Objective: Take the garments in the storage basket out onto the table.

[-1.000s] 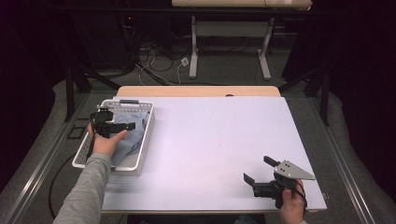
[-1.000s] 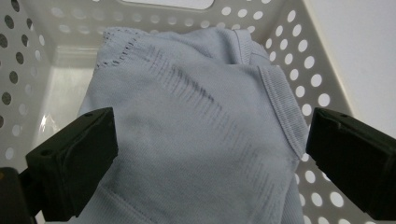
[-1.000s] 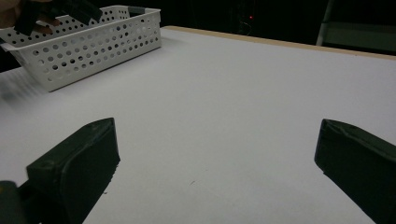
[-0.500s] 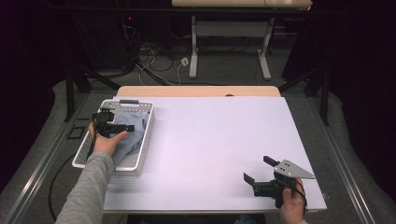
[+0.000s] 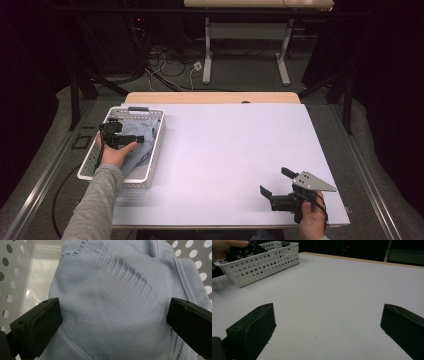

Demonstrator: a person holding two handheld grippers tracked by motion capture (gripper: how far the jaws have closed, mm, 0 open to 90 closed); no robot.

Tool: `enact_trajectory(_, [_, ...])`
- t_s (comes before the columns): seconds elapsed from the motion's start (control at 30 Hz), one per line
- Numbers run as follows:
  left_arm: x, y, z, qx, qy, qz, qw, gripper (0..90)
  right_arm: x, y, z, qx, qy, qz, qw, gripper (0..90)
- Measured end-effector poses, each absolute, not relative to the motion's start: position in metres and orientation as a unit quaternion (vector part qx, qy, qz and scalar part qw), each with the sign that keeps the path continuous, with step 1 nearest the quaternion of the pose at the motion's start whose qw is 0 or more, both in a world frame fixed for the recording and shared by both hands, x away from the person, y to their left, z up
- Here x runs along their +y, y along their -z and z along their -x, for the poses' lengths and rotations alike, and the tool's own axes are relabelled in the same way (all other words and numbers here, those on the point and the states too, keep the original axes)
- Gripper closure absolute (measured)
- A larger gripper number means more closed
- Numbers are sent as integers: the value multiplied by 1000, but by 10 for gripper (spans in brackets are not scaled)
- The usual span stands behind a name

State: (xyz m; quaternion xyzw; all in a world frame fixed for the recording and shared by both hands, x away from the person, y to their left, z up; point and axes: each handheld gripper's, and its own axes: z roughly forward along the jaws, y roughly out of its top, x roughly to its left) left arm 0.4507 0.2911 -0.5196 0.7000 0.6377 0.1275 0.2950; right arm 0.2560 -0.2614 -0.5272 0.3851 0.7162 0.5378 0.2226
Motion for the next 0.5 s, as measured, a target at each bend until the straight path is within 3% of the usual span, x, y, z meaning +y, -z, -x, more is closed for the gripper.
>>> enact_trajectory(0.5, [292, 526, -453, 645, -106, -697, 296, 2, -261, 528, -257, 717, -538, -382, 224, 0])
